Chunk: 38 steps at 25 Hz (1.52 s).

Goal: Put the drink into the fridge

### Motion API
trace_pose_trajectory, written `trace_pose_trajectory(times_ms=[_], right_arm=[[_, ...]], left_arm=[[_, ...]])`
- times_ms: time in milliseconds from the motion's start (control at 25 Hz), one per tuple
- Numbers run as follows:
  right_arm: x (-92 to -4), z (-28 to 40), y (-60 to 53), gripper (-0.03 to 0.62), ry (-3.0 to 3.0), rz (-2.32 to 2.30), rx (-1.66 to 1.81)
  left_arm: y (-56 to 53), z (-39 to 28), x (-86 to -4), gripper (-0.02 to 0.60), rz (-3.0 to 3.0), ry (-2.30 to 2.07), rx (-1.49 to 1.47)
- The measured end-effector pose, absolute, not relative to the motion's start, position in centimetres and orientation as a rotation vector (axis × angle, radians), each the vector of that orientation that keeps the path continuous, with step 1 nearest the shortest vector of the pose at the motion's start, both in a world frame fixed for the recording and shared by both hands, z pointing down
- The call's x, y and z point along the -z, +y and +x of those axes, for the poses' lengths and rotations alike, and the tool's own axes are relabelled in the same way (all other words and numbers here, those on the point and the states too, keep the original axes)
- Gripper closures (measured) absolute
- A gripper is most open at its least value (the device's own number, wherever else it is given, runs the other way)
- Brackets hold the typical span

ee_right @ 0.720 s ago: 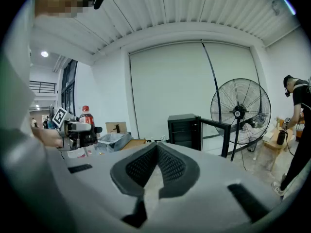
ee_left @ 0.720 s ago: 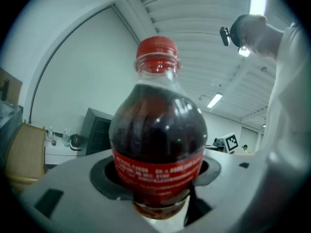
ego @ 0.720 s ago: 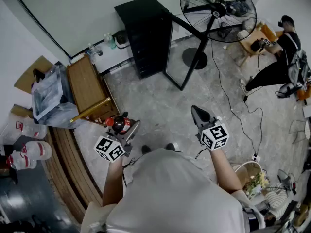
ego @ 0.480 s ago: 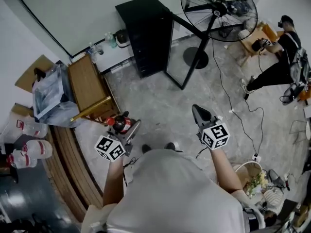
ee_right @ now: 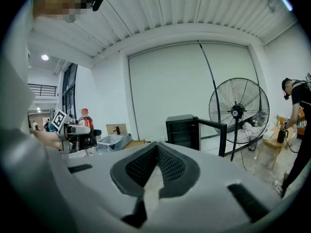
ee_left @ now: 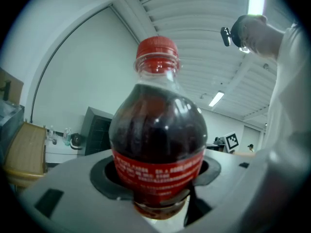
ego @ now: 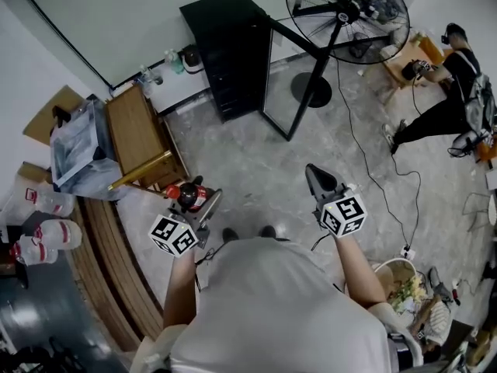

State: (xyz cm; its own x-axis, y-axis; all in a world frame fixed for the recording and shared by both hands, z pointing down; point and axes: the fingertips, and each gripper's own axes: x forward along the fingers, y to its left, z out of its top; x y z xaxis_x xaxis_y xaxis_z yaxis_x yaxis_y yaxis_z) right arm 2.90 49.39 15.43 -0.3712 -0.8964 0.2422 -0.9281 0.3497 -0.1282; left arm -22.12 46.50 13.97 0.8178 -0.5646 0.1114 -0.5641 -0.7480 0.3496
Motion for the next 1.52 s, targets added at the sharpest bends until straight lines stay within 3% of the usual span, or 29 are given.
trace_pose_trajectory(times_ms=[720, 1520], right_arm=[[-18.3, 7.2, 48.6, 0.597, -2.489, 1.6, -0.414], [-20.3, 5.9, 30.2, 0.597, -2.35, 1.693, -0.453]], left_arm=[[46.1, -17.6, -15.5, 0.29, 2.572, -0.916, 0.031], [24.9, -17.6, -18.1, 0.29, 2.638, -0.744, -0.039]])
